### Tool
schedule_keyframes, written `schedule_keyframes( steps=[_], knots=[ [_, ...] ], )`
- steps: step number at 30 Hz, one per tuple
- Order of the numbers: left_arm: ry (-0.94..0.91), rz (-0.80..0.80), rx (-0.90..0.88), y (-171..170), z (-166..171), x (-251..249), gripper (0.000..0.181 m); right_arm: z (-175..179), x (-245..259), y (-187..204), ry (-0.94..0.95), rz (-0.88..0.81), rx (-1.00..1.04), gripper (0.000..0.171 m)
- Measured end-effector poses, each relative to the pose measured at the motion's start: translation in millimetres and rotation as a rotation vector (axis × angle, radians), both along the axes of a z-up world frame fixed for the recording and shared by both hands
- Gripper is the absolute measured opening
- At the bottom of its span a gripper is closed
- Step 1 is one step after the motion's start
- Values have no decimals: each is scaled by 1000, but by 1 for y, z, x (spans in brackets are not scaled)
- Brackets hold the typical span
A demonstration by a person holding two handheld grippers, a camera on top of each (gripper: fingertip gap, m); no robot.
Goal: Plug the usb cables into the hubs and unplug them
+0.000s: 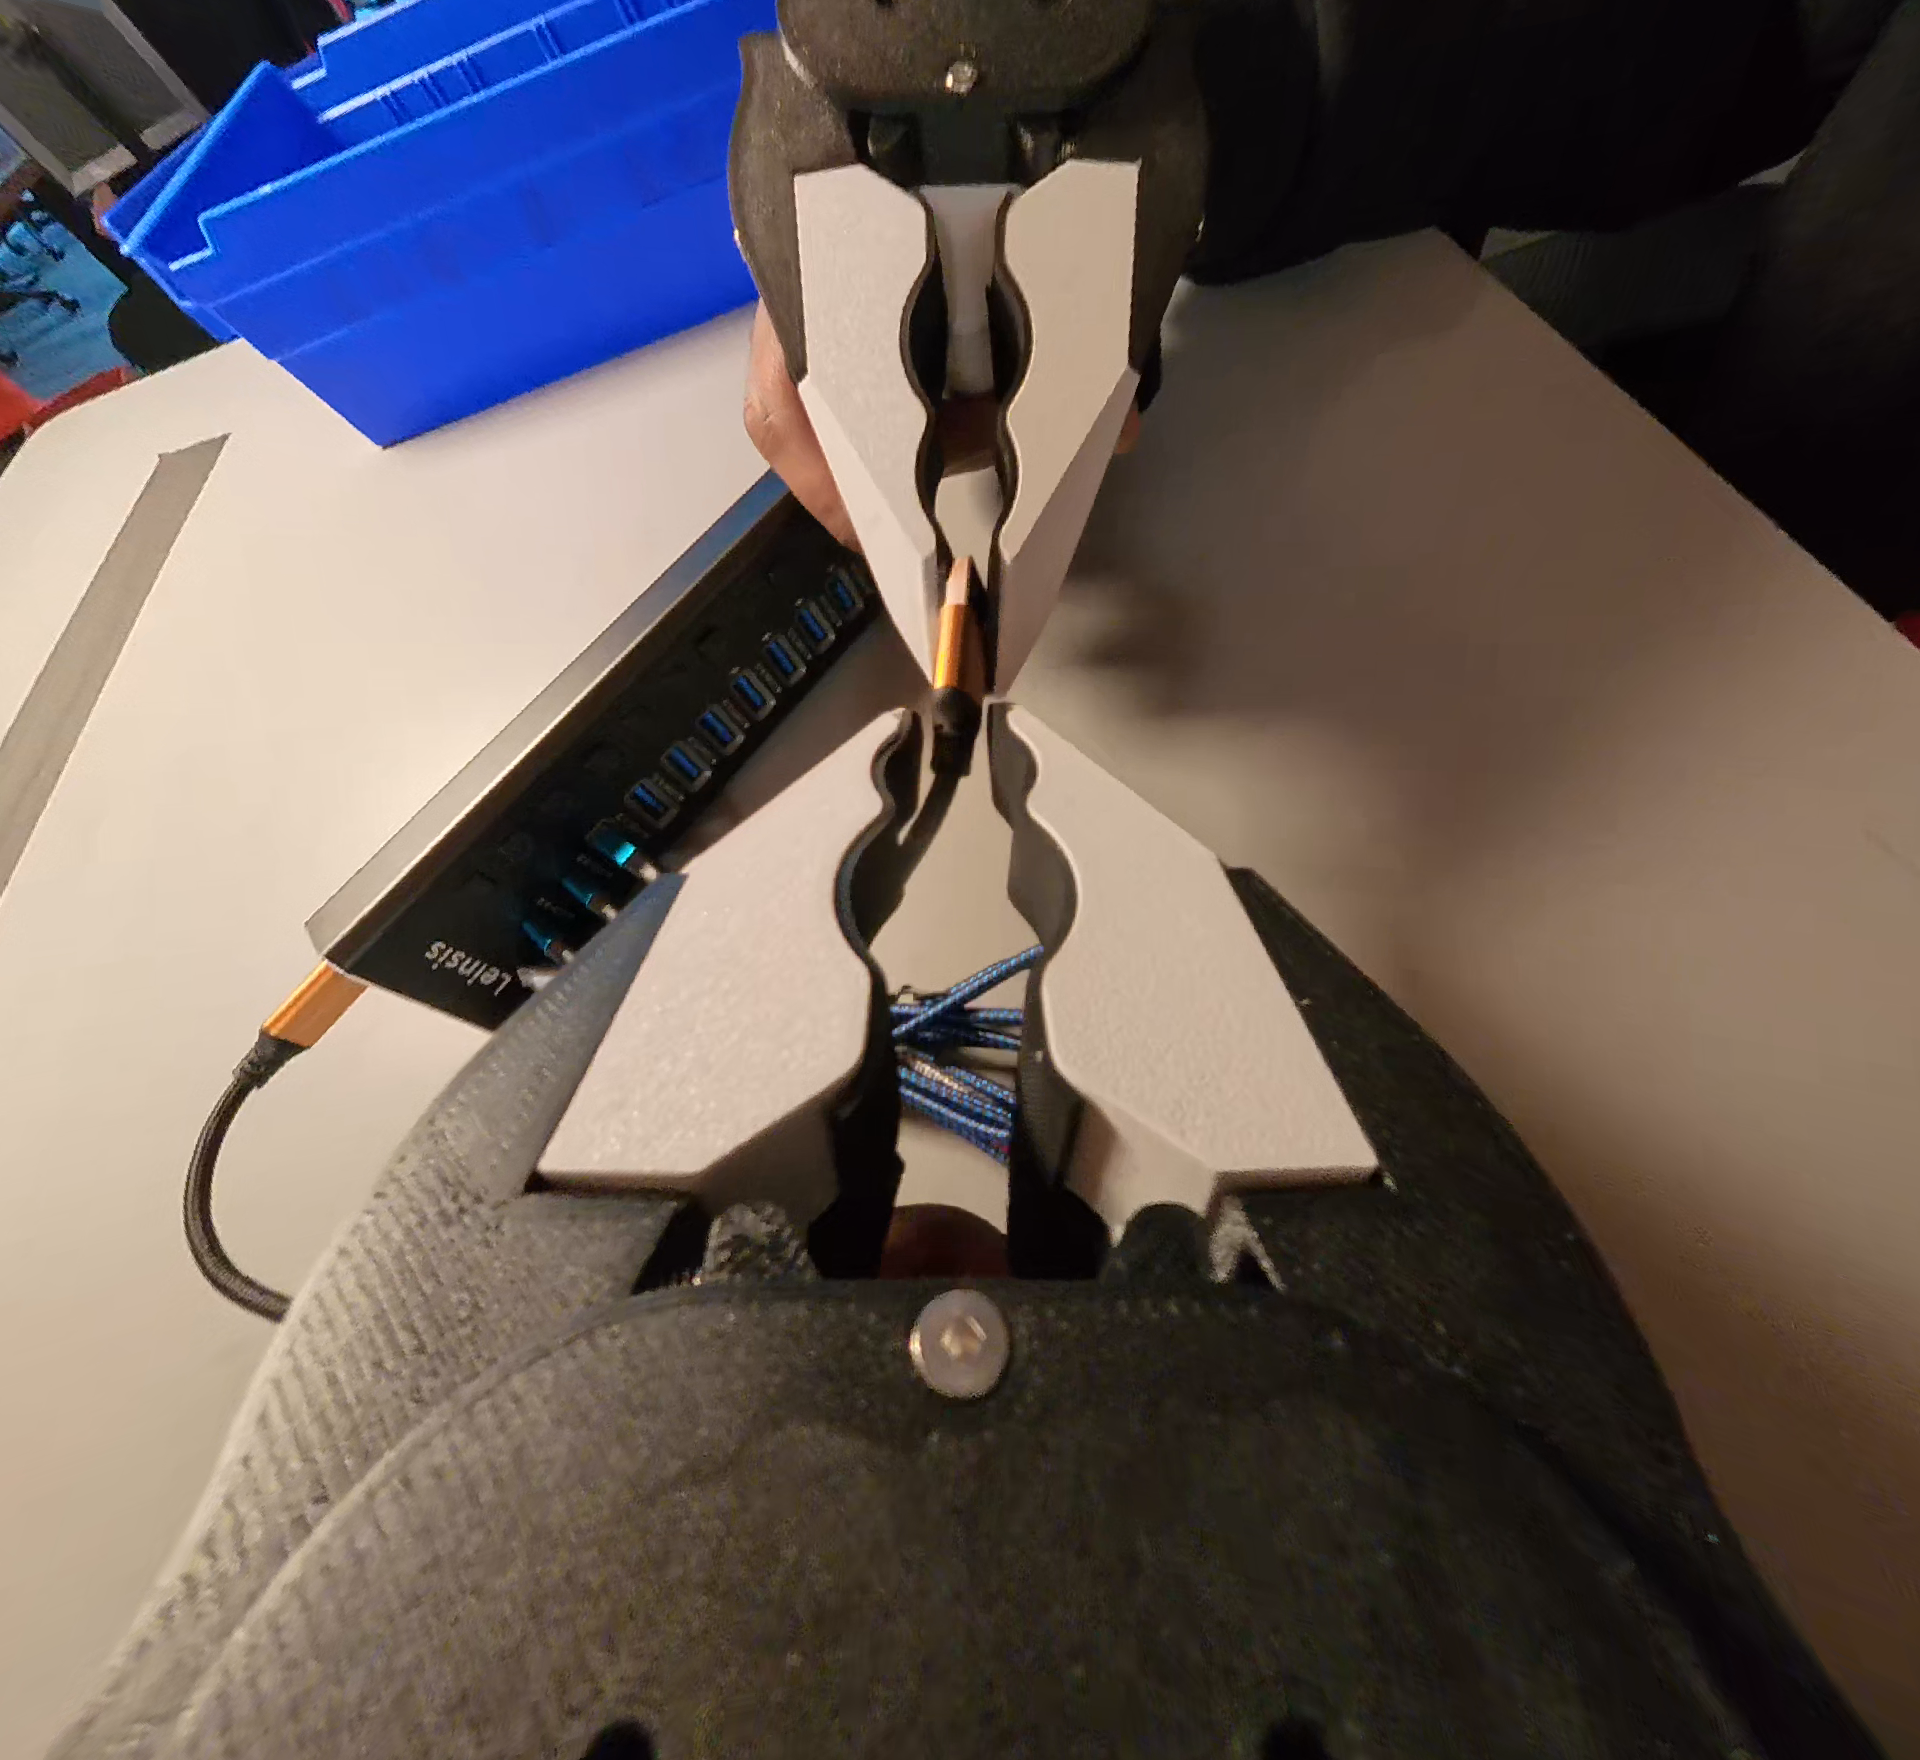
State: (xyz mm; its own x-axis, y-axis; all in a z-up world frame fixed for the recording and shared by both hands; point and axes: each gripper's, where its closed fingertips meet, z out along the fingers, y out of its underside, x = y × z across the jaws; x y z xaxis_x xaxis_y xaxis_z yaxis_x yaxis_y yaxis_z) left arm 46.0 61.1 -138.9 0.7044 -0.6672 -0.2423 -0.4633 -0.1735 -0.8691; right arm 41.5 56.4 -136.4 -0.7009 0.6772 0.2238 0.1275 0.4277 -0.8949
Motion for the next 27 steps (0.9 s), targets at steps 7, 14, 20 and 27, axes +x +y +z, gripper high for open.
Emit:
schedule_keyframes(
  steps=[7,14,20,27],
  knots=[
    [14,-9,-10,1,-5,4,11,-3,1,0,0,16,12,5],
    [88,4,-36,4,-19,7,9,-1,5,-4,17,48,7,5],
    [53,16,-9,7,-12,7,8,5,4,-1,28,43,-29,5],
    [37,131,-87,14,-15,-5,7,9,-2,21,75,-70,24,15]
  ],
)
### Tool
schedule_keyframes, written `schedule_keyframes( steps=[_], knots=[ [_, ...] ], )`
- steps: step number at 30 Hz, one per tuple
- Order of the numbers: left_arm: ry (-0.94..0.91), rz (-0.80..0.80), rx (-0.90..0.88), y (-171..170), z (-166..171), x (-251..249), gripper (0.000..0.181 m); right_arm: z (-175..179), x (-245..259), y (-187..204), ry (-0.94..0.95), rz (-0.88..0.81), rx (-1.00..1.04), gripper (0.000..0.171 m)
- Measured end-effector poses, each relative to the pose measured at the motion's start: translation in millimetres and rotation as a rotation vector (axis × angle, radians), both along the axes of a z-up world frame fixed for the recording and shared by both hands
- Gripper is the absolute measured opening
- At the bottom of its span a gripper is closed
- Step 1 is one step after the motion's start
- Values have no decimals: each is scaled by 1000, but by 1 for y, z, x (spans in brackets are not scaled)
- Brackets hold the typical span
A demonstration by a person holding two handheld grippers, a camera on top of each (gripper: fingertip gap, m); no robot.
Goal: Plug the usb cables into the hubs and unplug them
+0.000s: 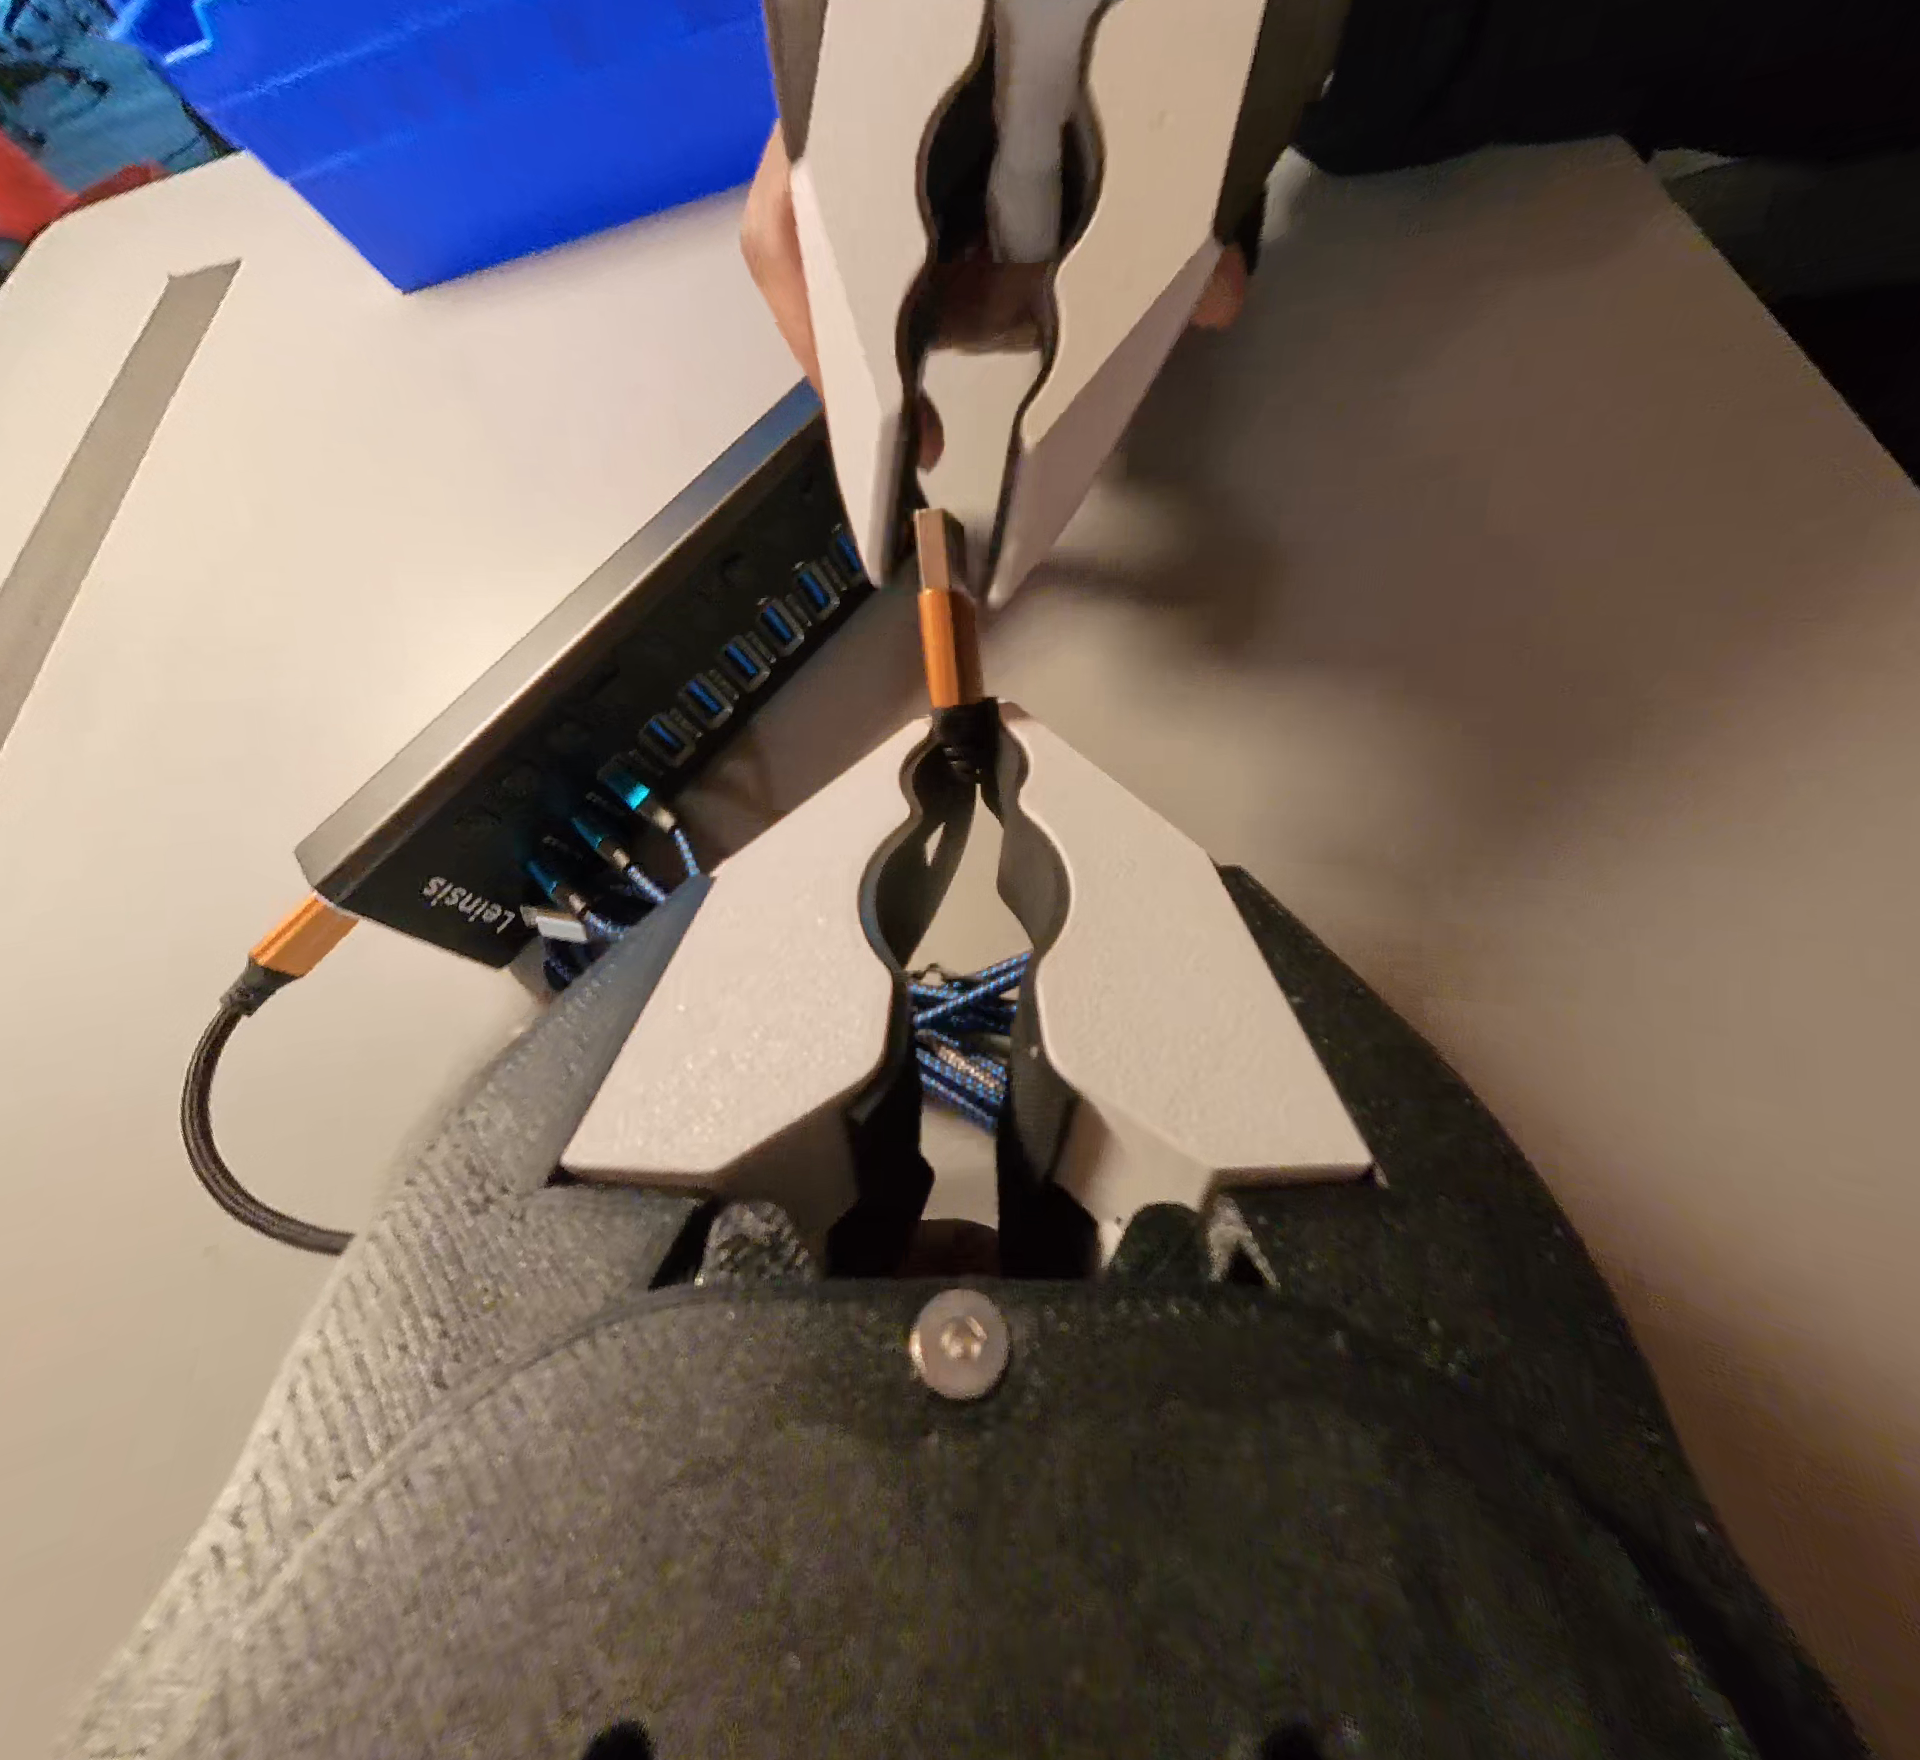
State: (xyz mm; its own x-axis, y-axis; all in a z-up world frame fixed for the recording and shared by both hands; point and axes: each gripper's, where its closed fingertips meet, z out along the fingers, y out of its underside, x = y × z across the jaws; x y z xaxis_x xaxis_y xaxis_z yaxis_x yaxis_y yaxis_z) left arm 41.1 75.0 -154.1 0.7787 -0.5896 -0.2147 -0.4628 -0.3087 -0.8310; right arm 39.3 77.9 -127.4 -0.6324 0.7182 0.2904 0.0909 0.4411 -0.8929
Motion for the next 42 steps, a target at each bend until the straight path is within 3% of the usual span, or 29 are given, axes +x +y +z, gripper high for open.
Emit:
schedule_keyframes(
  steps=[6,10,16,19,24,34,42],
  knots=[
    [-5,158,-66,6,-5,-17,7,38,-4,36,119,-165,-125,33],
    [51,231,-129,10,-15,-21,7,14,-11,76,-6,-363,-72,50],
    [109,299,-196,16,-25,-19,7,-23,-2,84,-255,-379,-128,68],
    [137,343,-223,19,-29,-23,7,-44,-4,89,-331,-430,-75,64],
    [113,390,-267,23,-35,-24,7,-56,-8,88,-361,-449,-56,30],
    [76,454,-307,30,-37,-27,7,-50,-10,85,-340,-451,-85,28],
    [148,481,-301,30,-39,-35,7,-35,-13,70,-284,-419,-128,27]
  ],
)
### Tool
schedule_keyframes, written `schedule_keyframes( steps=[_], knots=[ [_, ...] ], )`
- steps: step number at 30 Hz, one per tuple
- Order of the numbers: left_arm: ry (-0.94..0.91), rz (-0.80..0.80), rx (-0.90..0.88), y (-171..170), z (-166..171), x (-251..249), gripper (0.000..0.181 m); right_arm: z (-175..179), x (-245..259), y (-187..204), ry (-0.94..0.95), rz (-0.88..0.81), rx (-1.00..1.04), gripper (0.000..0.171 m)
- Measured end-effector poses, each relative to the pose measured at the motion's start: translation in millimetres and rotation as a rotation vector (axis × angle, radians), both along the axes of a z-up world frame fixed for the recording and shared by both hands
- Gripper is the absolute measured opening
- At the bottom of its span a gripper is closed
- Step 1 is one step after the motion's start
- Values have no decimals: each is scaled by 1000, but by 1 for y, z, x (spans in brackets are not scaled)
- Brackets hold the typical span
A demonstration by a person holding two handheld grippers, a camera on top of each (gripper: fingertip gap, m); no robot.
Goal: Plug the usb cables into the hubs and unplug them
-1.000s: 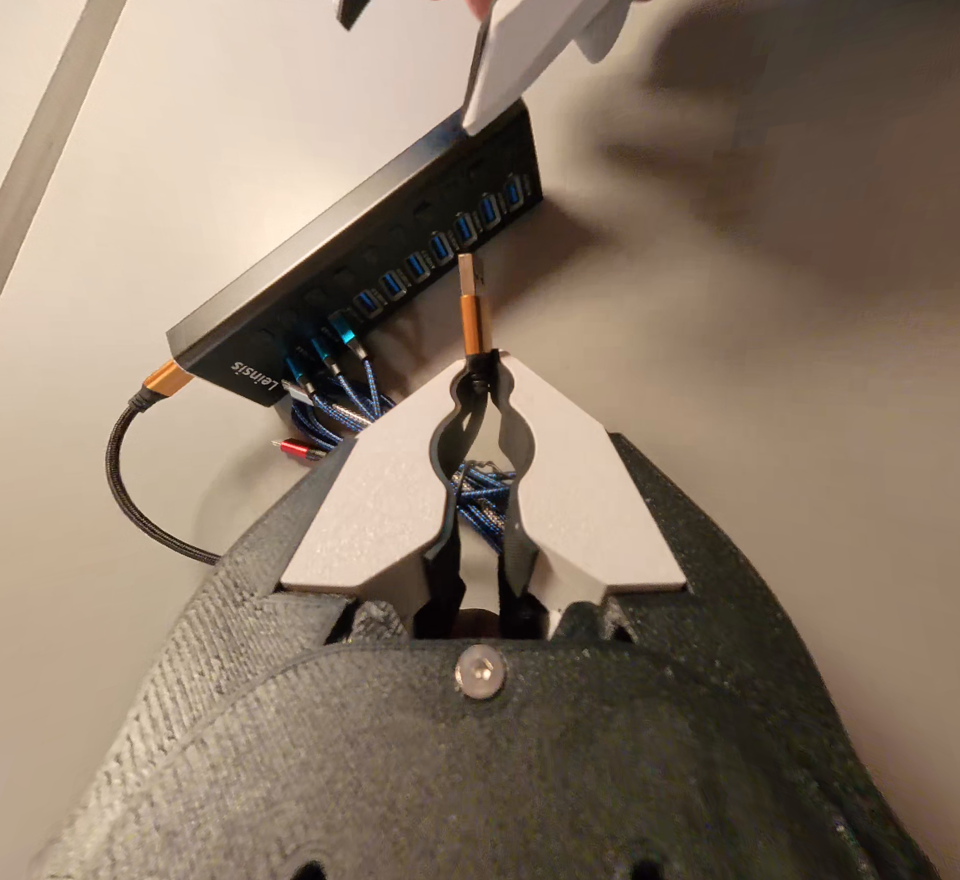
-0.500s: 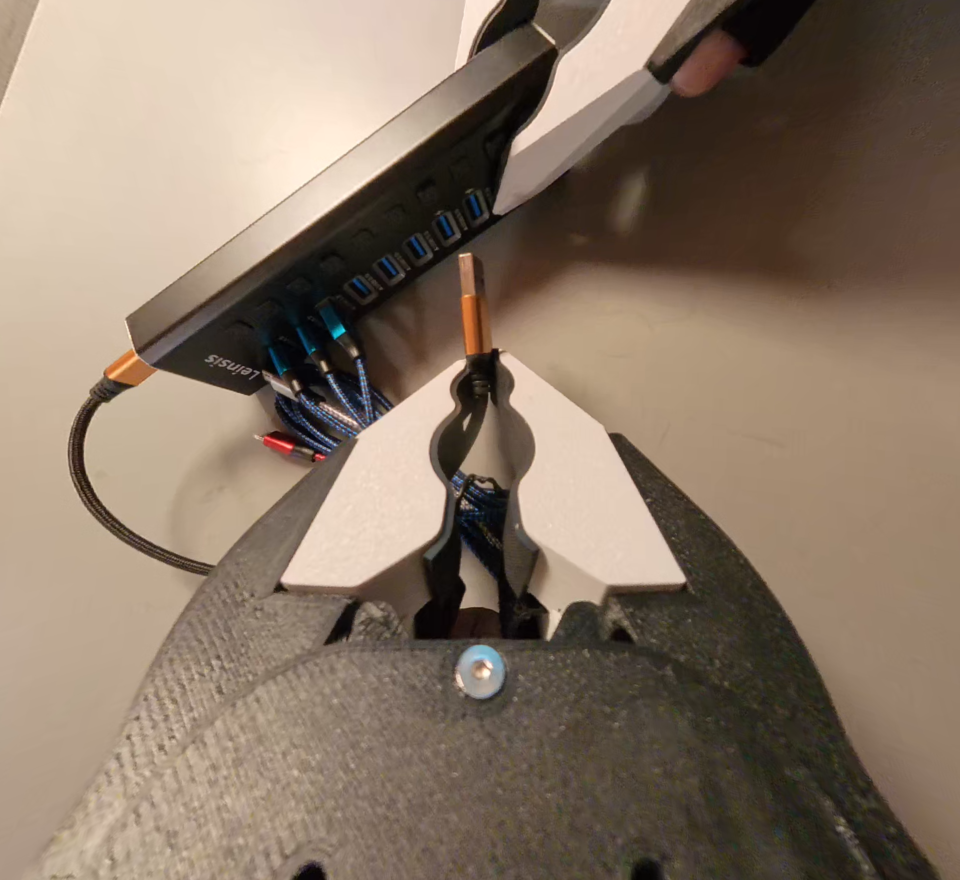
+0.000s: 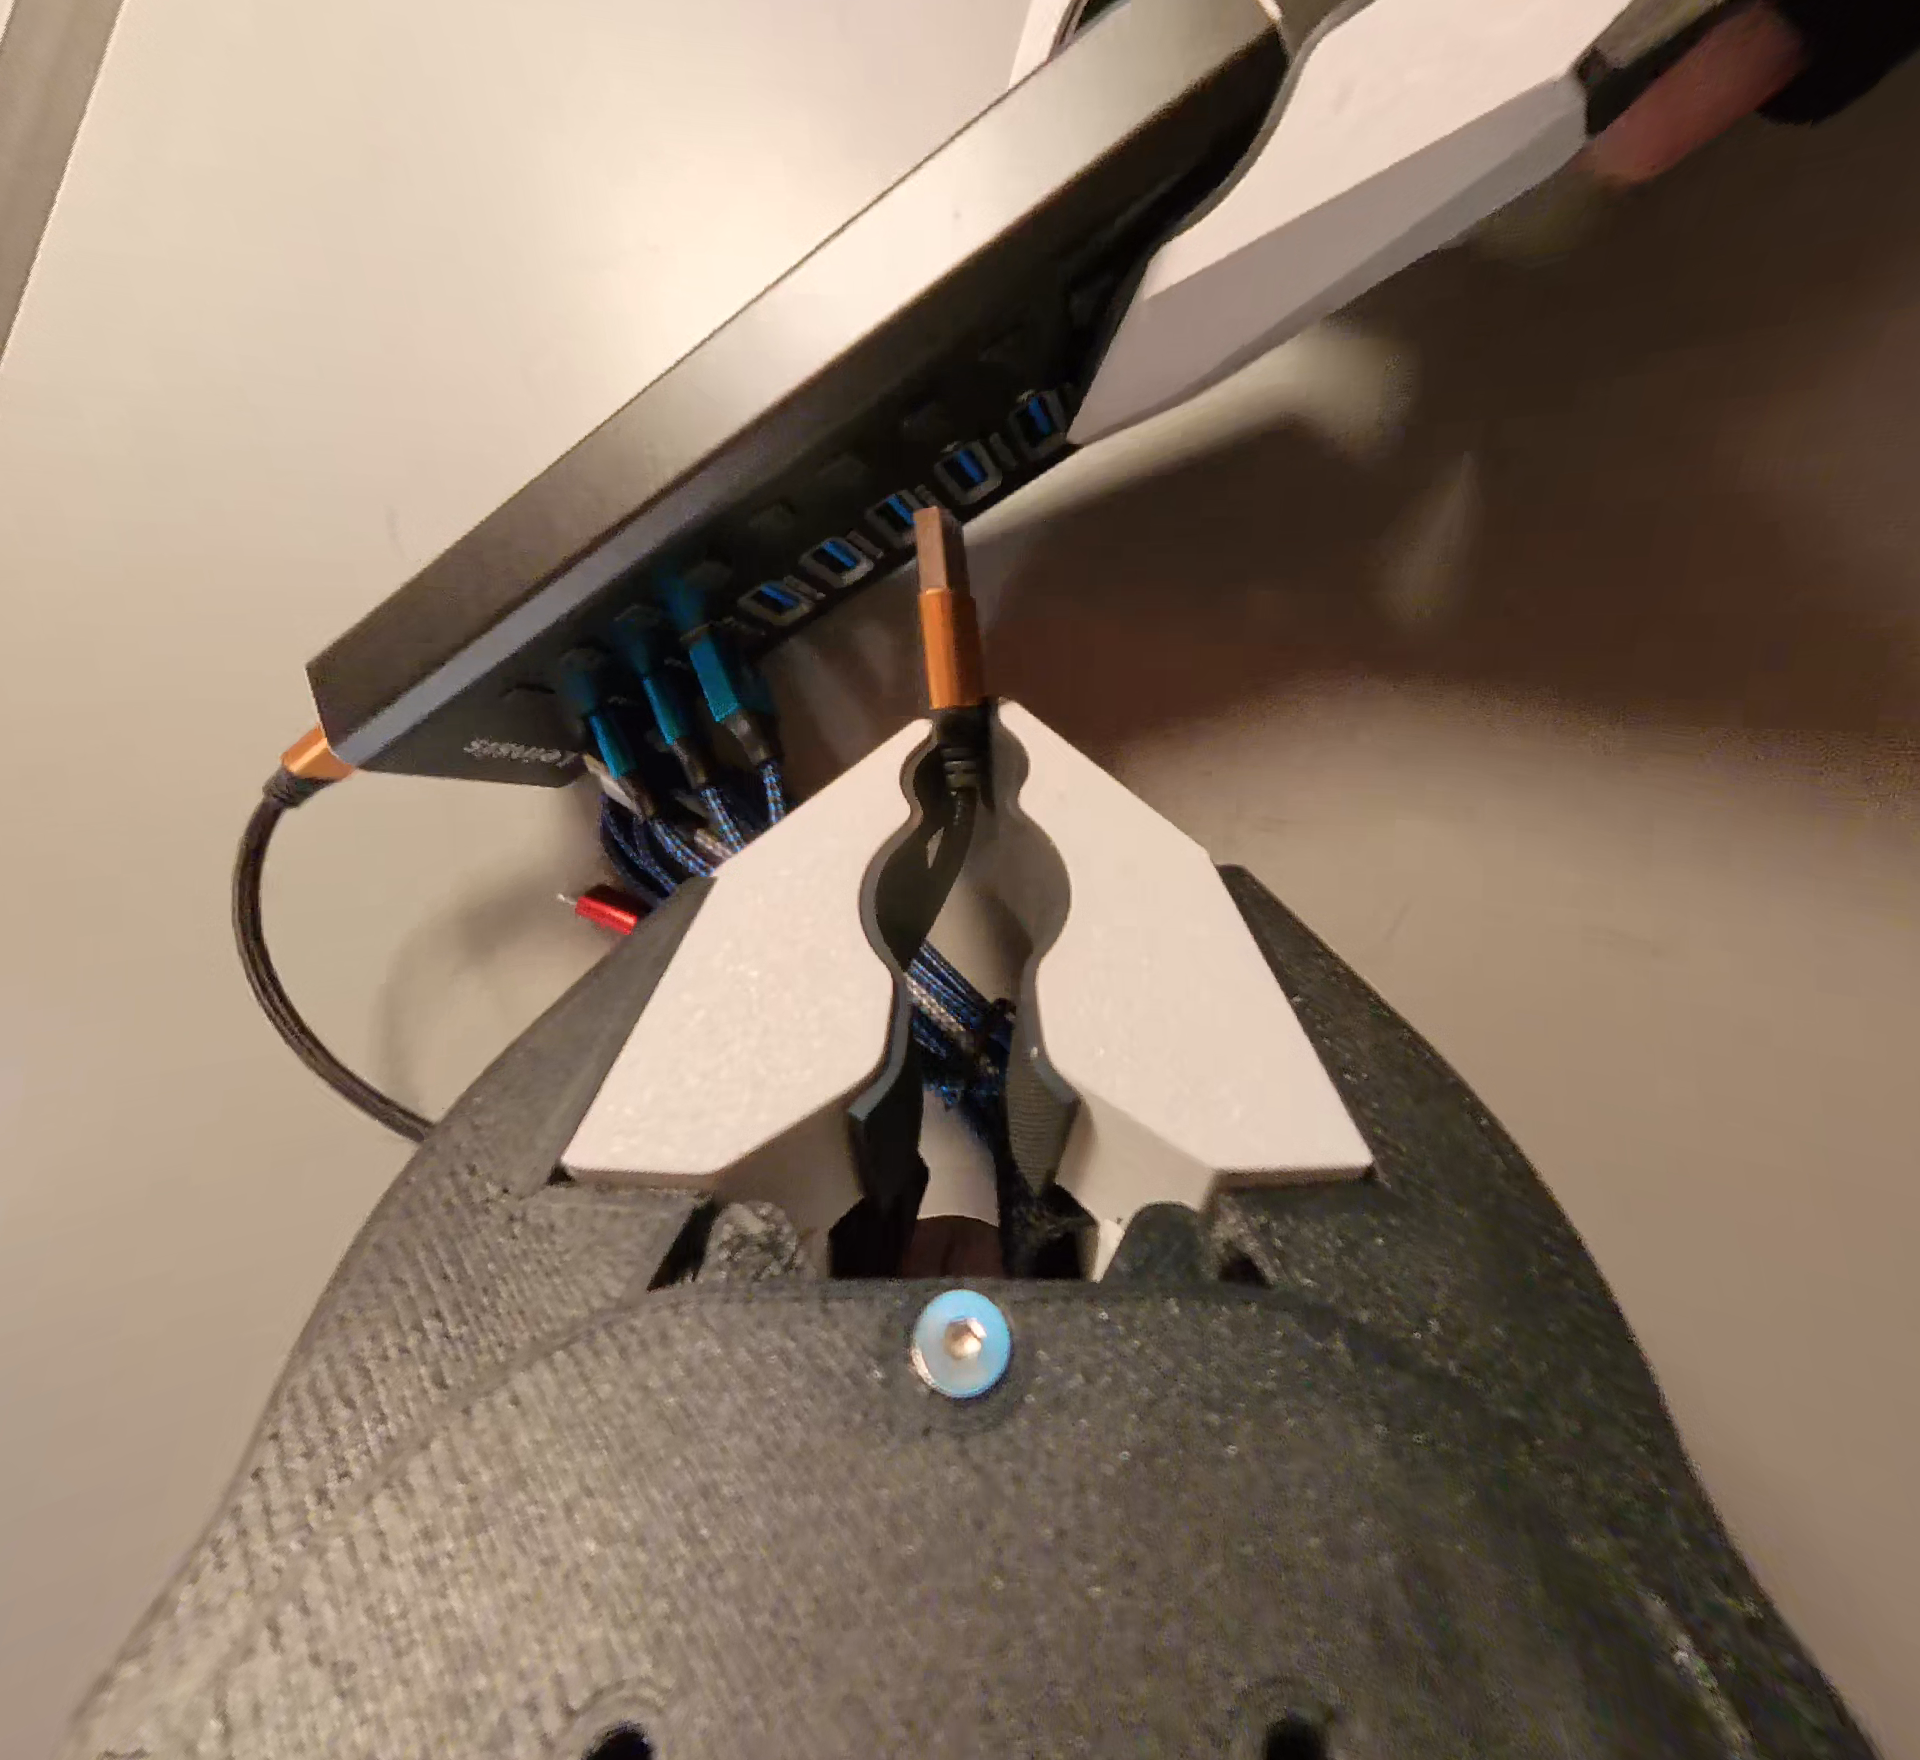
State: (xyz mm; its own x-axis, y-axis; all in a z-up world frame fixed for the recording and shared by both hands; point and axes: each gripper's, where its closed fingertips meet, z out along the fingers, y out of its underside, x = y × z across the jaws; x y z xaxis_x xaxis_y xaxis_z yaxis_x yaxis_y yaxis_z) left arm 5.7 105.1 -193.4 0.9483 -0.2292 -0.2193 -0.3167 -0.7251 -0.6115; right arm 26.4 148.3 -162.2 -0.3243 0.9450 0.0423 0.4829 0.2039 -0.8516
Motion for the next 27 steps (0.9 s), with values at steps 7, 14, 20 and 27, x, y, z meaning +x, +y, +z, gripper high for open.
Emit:
schedule_keyframes(
  steps=[7,14,20,27],
  knots=[
    [-104,-154,123,-7,8,7,7,9,-2,-12,60,22,20,26],
    [-208,-366,321,-18,31,26,8,34,-2,-23,210,51,90,26],
    [-232,-378,322,-18,33,29,8,34,-2,-23,207,52,73,26],
    [-223,-303,236,-15,24,26,8,30,-2,-20,177,40,42,27]
  ],
)
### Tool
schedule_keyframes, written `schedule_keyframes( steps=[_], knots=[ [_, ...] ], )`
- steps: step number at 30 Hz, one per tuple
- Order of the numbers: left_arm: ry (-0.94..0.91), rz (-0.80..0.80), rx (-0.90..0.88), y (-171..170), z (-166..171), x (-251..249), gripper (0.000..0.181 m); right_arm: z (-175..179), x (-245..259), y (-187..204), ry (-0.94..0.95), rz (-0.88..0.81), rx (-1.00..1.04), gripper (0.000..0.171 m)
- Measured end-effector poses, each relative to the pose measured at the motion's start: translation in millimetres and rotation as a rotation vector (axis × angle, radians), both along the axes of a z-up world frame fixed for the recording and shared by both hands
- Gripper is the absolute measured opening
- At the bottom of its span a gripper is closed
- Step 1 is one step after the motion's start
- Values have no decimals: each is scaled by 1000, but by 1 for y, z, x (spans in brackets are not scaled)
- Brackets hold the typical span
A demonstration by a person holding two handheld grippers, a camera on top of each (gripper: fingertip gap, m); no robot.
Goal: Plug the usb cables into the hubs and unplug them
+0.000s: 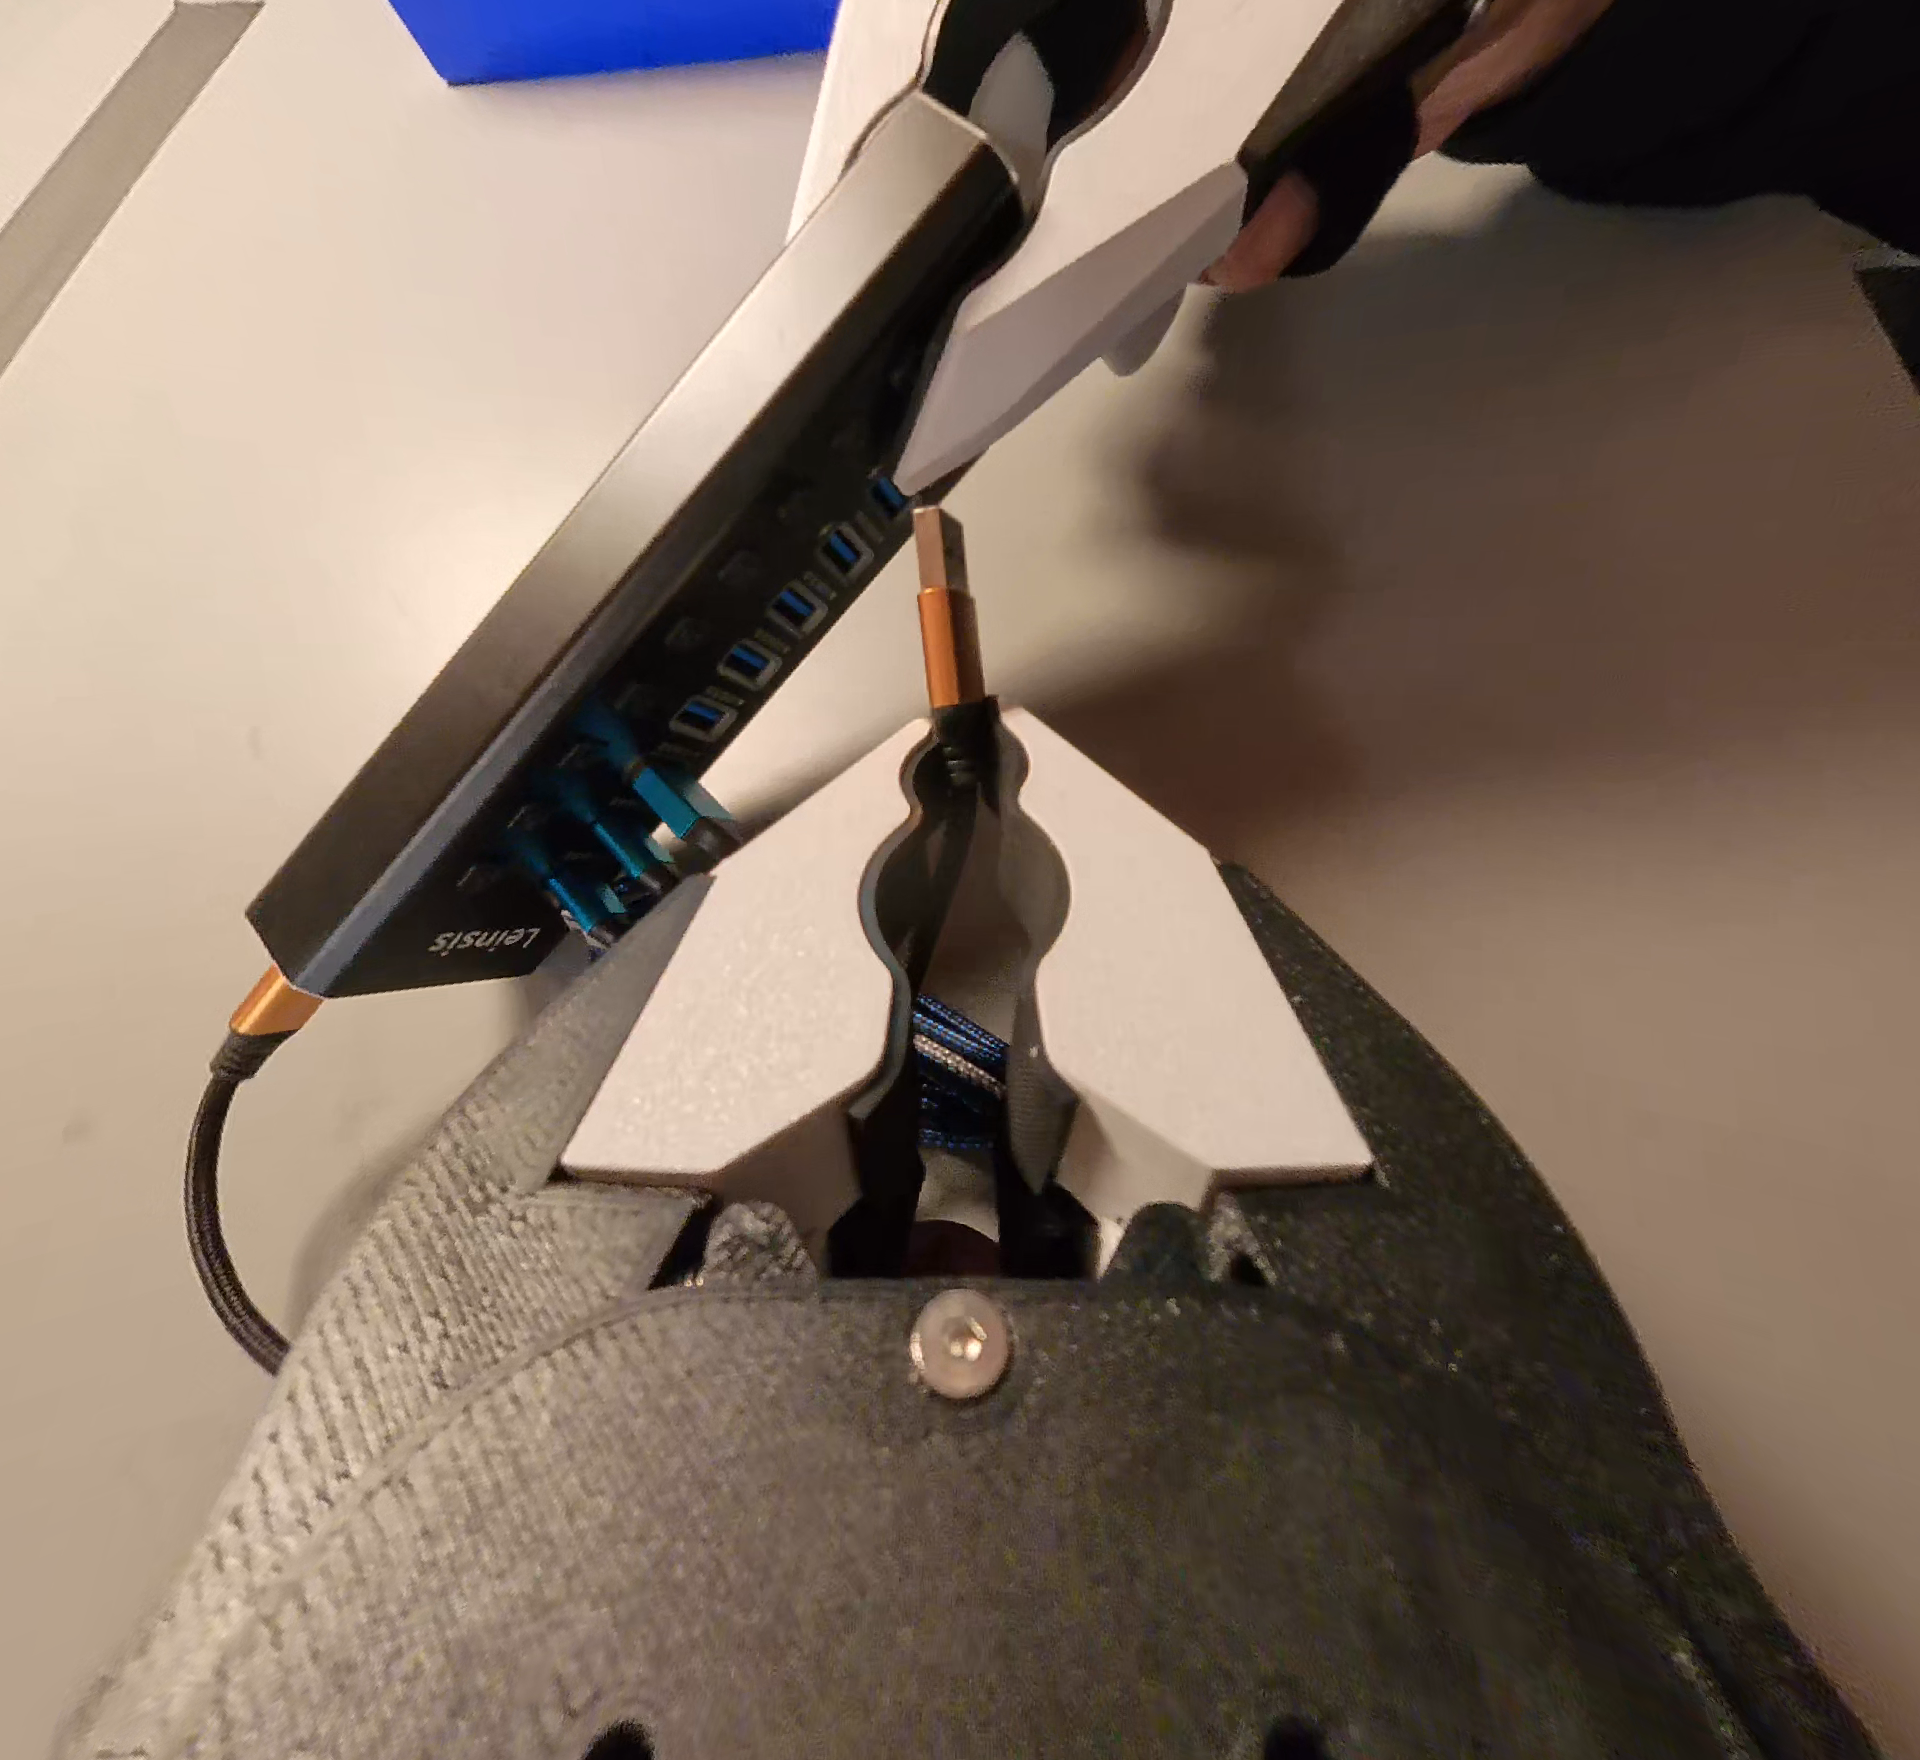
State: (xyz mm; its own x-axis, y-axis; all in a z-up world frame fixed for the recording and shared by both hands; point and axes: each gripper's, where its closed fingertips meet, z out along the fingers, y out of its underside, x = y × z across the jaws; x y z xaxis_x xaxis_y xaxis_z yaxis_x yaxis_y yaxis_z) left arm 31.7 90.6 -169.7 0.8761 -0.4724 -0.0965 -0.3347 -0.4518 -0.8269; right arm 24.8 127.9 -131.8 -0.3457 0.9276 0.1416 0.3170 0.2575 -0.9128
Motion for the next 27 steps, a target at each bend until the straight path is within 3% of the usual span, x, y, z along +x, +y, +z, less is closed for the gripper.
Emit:
schedule_keyframes(
  steps=[11,18,24,27],
  knots=[
    [-188,125,55,1,34,-15,7,-37,3,29,-182,-75,84,30],
    [-415,159,37,-6,54,-13,7,-20,4,25,-168,-16,27,31],
    [-626,140,22,-10,69,-5,7,-31,-9,26,-310,25,207,36],
    [-636,134,15,-11,67,-5,7,-47,-9,24,-425,70,257,35]
  ],
)
